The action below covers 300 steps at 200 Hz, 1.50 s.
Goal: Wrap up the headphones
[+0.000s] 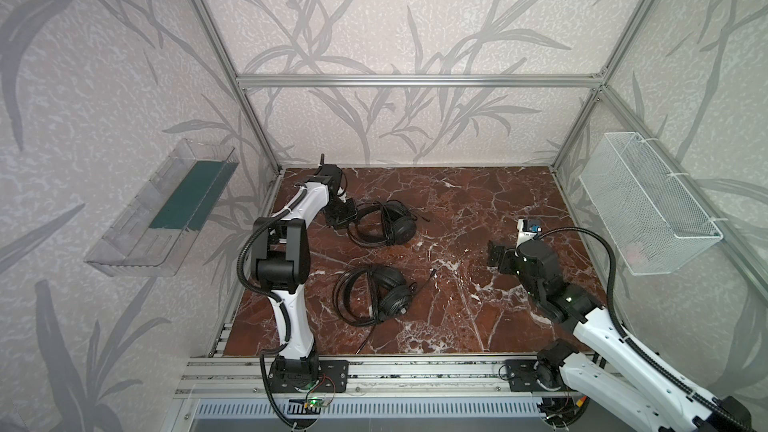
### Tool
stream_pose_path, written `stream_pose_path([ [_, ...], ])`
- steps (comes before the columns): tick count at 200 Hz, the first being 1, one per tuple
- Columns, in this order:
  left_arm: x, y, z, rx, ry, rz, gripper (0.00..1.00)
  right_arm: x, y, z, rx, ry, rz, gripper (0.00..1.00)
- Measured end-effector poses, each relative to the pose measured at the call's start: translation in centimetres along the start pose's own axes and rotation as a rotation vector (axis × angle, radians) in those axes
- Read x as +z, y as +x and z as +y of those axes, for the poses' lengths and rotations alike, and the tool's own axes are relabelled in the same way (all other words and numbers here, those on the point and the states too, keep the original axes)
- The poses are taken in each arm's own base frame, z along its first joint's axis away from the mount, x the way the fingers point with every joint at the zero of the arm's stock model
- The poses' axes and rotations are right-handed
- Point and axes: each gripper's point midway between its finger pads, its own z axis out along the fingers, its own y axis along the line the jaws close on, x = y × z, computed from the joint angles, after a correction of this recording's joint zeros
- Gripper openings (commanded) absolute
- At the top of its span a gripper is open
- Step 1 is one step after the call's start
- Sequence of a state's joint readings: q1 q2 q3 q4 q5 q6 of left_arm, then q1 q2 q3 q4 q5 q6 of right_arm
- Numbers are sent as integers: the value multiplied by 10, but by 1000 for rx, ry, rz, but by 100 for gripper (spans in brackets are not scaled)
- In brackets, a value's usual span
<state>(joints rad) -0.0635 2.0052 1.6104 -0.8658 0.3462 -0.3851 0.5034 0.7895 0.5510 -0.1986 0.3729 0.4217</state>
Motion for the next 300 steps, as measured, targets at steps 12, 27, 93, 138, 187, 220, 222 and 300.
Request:
stream_pose_path([
  [12,-4,-2,-3,-8,6,-3,66,0,0,0,-1,2,-1,99],
  [27,-9,-2,-6,-18,12,2,66,0,0,0,-2,2,-2,99],
  [93,-73,-17,-33,-34,51,-76,88,-1,0,3,-17,2,-4,99],
  [138,-196,-1,-59,-9,159,-364,99,-4,-10,-2,-52,38,-32,99],
  [187,-253,64,-8,-38,116,-769,99,-17,-45,-10,-98,98,-154,99],
  [220,-204,83,57,-85,-70,-886,99,-15,-61,-29,-141,198,-241,99],
  [222,-201,84,60,-83,-81,-888,99,-14,-62,-32,-146,208,-241,99],
  [300,-146,62,108,20,-347,-1007,99,49,-34,-78,-267,431,-93,99],
])
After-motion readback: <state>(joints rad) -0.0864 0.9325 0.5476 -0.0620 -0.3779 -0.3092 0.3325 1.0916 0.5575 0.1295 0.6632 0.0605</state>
